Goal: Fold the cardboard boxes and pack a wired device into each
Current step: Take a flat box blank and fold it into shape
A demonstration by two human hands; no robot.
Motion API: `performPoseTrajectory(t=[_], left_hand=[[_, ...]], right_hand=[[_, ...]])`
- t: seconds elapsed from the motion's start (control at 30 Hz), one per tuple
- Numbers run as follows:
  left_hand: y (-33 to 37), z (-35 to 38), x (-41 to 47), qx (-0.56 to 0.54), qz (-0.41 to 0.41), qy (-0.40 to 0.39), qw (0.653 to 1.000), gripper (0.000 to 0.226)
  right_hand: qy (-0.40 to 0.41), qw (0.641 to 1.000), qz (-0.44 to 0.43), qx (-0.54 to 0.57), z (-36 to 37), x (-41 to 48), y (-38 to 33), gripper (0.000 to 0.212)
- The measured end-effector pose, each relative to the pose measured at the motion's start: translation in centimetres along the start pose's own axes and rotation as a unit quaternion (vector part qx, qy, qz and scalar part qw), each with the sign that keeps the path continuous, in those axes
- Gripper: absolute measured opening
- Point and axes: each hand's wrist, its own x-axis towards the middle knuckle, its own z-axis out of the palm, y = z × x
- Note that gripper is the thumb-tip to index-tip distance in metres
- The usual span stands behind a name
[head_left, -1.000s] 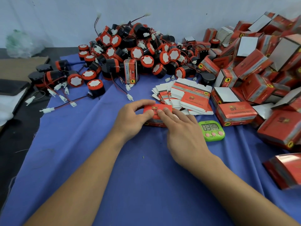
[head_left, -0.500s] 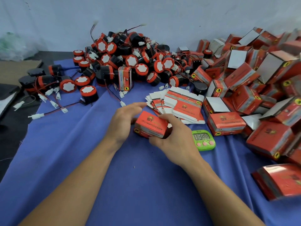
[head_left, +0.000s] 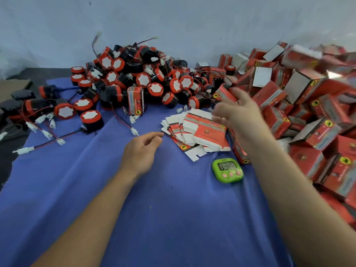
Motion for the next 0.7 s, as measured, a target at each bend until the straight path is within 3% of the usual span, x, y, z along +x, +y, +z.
performPoseTrajectory(t=[0.03,0.07,0.13,0.17,0.23,0.33,0.4,0.47,0.5,0.6,0.63,0.7], left_hand=[[-0.1,0.0,0.1,0.009,0.003,0.002,1.0,0.024],[-0.2,0.0,0.1,0.017,0.007,0.004,1.0,0.024],[-0.3,0.0,0.0,0.03,0.013,0.005,0.999,0.025],[-0.4,0.0,0.0,0.032,0.015,0.005,0.999,0.025],[-0.3,0.0,0.0,0.031,0.013,0.0,0.999,0.024],[0.0,0.3,0.2,0.046,0.007,0.007,0.999,0.032],[0.0,0.3,0.3,0.051,0.004,0.019,0.999,0.045],[-0.5,0.2,0.4,0.022,-0.001,0.024,0.999,0.06],[-0.6,0.1,0.5,0.003,-0.003,0.03,1.0,0.066],[-0.7,-0.4,1.0,-0.076,-0.008,0.077,0.994,0.063],[-0.6,-0.6,1.2,-0.118,-0.016,0.085,0.989,0.059],[-0.4,-1.1,1.6,-0.184,-0.032,0.076,0.979,0.052]], right_hand=[[-0.011,0.991,-0.014,-0.132,1.0,0.2,1.3,0.087],[-0.027,0.96,-0.023,-0.278,1.8,0.3,2.7,0.089],[-0.067,0.858,-0.025,-0.508,3.1,0.2,5.5,0.094],[-0.078,0.815,-0.03,-0.573,3.6,0.1,6.6,0.092],[-0.07,0.769,-0.059,-0.632,4.6,-0.5,7.9,0.074],[-0.042,0.744,-0.129,-0.654,6.7,-2.0,7.2,0.03],[-0.04,0.732,-0.16,-0.661,8.2,-3.1,6.2,0.02],[-0.038,0.754,-0.164,-0.636,9.1,-3.9,5.4,0.022],[-0.035,0.781,-0.166,-0.601,9.4,-4.2,5.4,0.021],[-0.04,0.924,-0.178,-0.337,10.3,-5.6,6.3,0.027],[-0.039,0.954,-0.184,-0.236,10.6,-6.1,6.6,0.03],[-0.033,0.972,-0.196,-0.123,10.8,-6.5,6.9,0.032]])
